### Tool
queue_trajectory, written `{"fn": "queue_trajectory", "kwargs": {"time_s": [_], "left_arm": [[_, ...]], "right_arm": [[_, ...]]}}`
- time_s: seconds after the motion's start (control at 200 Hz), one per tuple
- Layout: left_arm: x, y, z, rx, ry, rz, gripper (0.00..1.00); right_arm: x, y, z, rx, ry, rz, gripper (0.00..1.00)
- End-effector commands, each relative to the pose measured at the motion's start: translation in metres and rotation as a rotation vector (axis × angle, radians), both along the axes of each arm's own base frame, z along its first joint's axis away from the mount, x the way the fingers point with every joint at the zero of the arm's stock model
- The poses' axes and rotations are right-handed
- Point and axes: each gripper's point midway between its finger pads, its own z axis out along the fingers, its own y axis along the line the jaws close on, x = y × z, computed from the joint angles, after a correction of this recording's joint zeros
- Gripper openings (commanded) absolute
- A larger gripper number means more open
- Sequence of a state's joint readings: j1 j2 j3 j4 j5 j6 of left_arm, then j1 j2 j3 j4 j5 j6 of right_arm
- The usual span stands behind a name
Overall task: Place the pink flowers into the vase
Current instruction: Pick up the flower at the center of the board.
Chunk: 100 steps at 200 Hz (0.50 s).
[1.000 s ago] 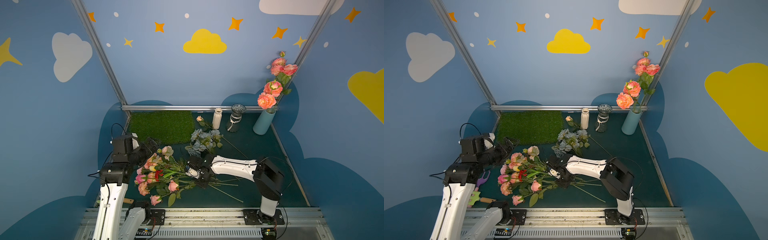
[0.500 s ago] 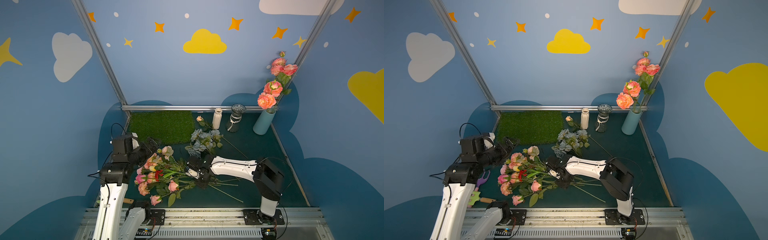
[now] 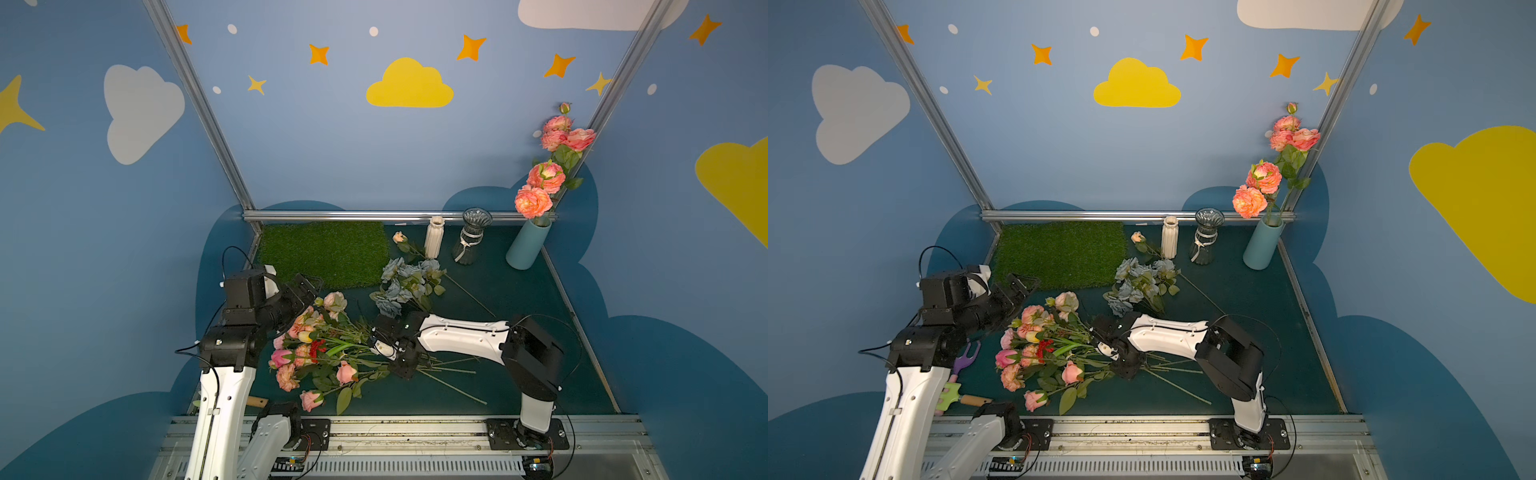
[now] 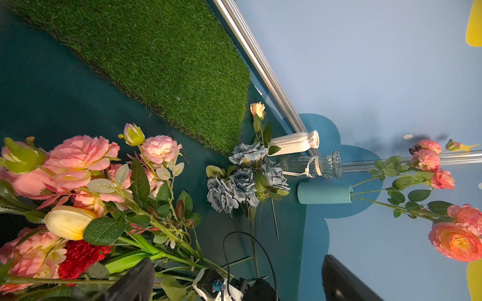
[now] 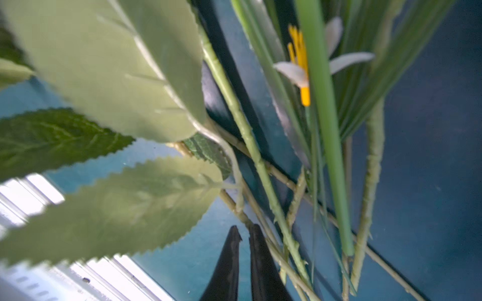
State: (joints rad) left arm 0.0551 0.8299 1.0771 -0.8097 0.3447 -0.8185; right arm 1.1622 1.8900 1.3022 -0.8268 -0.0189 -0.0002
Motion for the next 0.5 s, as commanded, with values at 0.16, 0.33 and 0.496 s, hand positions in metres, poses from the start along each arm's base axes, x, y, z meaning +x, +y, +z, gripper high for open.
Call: {"fn": "queue_trajectory", "kwargs": {"time_s": [0.16,0.33,0.496], "left_arm": [[0.0007,-0.0041,0.0109,-0.01,-0.044,-0.027,1.0],[0.0007,-0.0056,0.0126,-0.011,-0.052,-0.037,1.0],[0.0,-0.0069,0.015,-0.015,-0.059,-0.044,1.0]], "right_arm": [[-0.0049,-0.0027,-0.0122,-0.044,-0.002,0.024,0.17],[-0.0056,-0.0025,-0.0176,-0.055,-0.004,0.03,0.19],[0.002,-0.003,-0.0159,-0.076,-0.075,0.038,0.21]]}}
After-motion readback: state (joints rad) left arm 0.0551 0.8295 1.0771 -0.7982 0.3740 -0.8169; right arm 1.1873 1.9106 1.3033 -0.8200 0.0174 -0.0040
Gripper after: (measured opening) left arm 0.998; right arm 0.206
